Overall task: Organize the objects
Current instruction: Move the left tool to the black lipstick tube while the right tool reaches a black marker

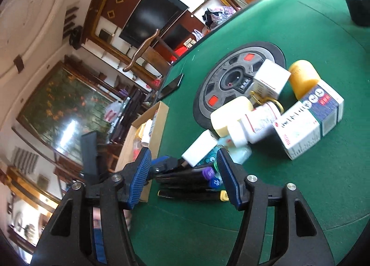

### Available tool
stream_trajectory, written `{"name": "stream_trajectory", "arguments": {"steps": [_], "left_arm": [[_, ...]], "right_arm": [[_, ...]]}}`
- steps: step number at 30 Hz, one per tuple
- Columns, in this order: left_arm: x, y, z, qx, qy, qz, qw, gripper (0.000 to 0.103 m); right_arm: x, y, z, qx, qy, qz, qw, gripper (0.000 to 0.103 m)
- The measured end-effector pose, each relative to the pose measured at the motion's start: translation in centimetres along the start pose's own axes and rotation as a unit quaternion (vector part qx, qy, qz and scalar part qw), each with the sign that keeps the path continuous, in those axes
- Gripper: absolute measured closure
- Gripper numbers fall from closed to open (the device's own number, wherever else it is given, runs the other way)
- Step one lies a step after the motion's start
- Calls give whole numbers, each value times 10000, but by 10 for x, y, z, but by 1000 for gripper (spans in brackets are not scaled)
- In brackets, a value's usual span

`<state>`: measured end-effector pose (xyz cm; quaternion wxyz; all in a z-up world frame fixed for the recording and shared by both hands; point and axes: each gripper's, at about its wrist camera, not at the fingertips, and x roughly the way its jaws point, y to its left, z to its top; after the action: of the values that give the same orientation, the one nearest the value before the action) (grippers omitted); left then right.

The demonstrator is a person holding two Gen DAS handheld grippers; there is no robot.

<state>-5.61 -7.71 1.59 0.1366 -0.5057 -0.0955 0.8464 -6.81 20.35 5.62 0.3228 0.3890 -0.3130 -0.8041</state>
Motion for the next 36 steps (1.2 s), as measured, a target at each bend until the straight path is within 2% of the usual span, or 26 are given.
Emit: {"name": "stream_trajectory", "arguments": {"steps": [3, 5, 6, 7, 11, 16, 22, 23, 24, 26, 27, 30, 32, 34, 35, 36], "left_arm": [[-7, -7, -18, -174, 41, -339, 9993, 54], [-10, -13, -30, -298, 140, -747, 9967, 52], [-11, -21, -36, -253, 230, -922, 9952, 52], [-14, -30, -42, -116, 219, -944, 9952, 51], [-26, -37, -45, 30, -50, -679, 9977, 51], [-34, -8, -29, -541, -270, -492, 9970, 51], [-2, -7, -9, -715, -32, -162, 9973, 55], [-1, -8, -8, -673, -107, -56, 9977, 57], [2, -11, -6, -619, -114, 131, 9979, 63], [3, -15, -6, -503, -127, 345, 9981, 83], [3, -16, -7, -433, -162, 452, 9979, 87], [-2, -17, -15, -229, -144, 518, 9983, 87], [-6, -18, -22, -118, -131, 595, 9981, 87], [-11, -19, -30, -4, -137, 637, 9979, 87], [-13, -19, -33, 14, -141, 627, 9979, 87], [-14, -18, -33, -1, -144, 612, 9980, 87]], "right_arm": [[-6, -6, 1, 83, -90, 34, 9999, 43], [-10, -8, 1, 114, -137, 60, 9998, 43], [-11, -7, 1, 116, -149, 66, 9998, 43], [-12, -7, 0, 104, -161, 56, 9998, 43], [-16, -2, -2, -32, -251, -104, 9996, 43], [-25, -7, -6, -53, -330, -181, 9993, 43], [-23, -9, -6, -19, -233, -156, 9996, 44], [-24, -8, -6, -47, -249, -159, 9996, 43], [-24, -8, -7, -60, -261, -157, 9995, 43], [-26, -8, -8, -63, -263, -153, 9995, 43], [-26, -7, -9, -77, -237, -149, 9996, 43], [-28, 2, -15, -467, 49, -115, 9988, 44], [-32, 16, -25, -1003, 295, -96, 9945, 44], [-36, 37, -44, -1824, 737, -217, 9802, 44], [-36, 47, -55, -2255, 1009, -337, 9684, 44], [-34, 58, -70, -2745, 1345, -475, 9509, 44]]}}
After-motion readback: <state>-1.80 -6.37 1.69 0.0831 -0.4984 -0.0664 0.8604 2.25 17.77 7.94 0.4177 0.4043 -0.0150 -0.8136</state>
